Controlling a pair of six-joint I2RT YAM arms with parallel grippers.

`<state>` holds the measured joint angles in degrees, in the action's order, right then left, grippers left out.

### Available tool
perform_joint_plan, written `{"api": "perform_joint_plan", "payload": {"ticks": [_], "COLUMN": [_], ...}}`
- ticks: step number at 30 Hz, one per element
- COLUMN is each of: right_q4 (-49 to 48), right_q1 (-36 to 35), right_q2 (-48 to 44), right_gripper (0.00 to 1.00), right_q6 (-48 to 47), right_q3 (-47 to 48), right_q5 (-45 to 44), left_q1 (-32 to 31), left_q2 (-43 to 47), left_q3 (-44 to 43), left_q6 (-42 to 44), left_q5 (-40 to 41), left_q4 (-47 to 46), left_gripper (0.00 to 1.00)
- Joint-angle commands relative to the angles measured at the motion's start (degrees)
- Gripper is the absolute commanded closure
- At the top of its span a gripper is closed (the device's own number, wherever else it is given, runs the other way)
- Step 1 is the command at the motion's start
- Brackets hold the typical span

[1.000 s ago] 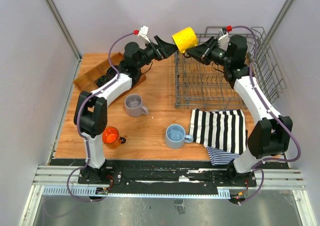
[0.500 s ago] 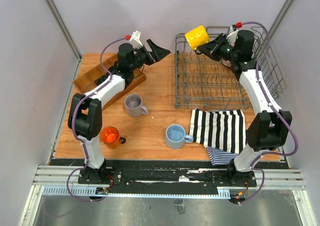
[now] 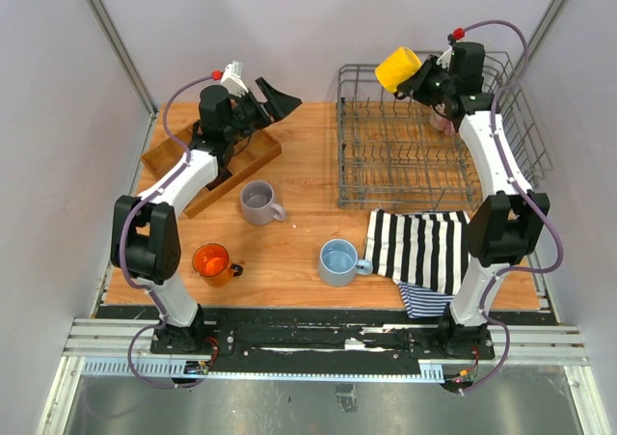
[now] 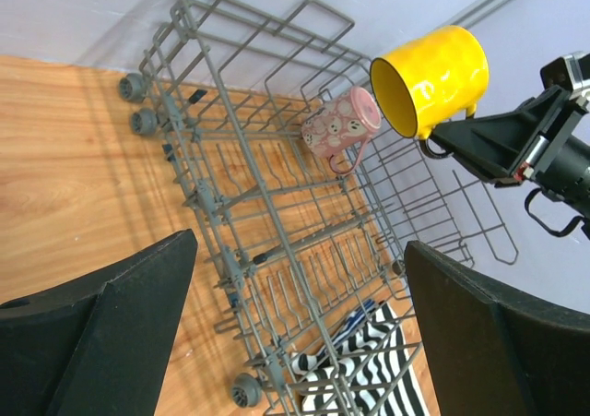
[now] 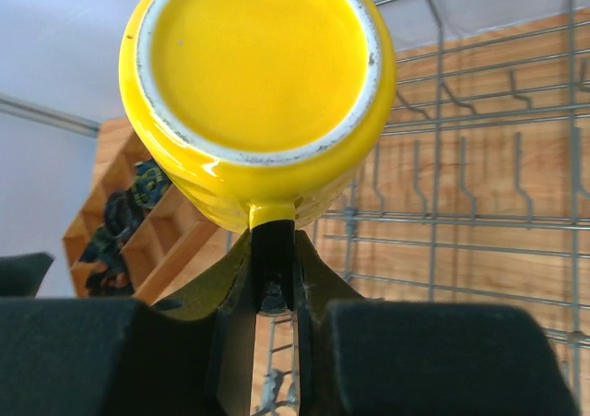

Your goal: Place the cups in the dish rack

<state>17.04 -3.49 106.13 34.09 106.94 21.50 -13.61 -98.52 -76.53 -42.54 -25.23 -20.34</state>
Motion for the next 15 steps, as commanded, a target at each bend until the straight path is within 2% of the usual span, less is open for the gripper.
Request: {"api": "perform_joint_plan", "payload": {"ticks": [1,15], "right_q4": [-0.94,-0.13], "right_q1": [0.59,0.59], "right_q2": [1.38,10.34], "right_gripper": [0.99,0.99], "right_q6": [-6.21,-15.51], "right_q3": [6.12,15.44], "right_q5": [-6.79,-19.95], "left_q1": [0.97,2.84], "left_q2": [1.51,-1.05], "left_q3": [1.12,-0.12], "left_q6": [1.35,2.05], "left_q5": [-1.13,-1.75], "left_q4": [0.38,0.67], "left_gripper": [0.00,0.00]}}
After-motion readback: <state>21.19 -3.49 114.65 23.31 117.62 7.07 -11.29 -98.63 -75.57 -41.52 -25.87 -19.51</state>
